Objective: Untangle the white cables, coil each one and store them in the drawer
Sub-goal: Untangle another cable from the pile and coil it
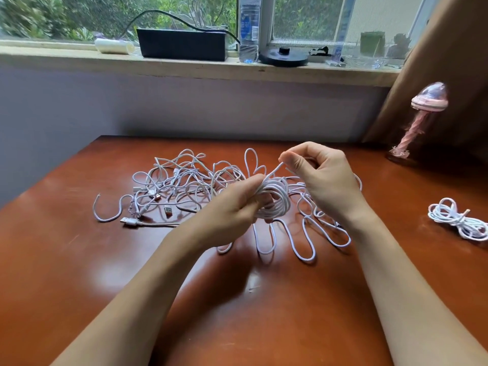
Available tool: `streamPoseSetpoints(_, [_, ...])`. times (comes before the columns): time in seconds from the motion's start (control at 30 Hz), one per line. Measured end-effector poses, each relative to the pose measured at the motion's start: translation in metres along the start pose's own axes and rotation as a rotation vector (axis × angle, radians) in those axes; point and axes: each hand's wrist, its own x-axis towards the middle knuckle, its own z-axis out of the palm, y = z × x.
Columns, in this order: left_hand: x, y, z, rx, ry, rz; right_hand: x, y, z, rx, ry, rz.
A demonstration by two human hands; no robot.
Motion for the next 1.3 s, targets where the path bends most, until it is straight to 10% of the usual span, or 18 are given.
streamPoseSetpoints(1.3, [0.007, -0.009, -0.009, 0.108, 0.613, -0.236, -0.007, 0.009, 0.022, -0.356, -0.212, -0.213])
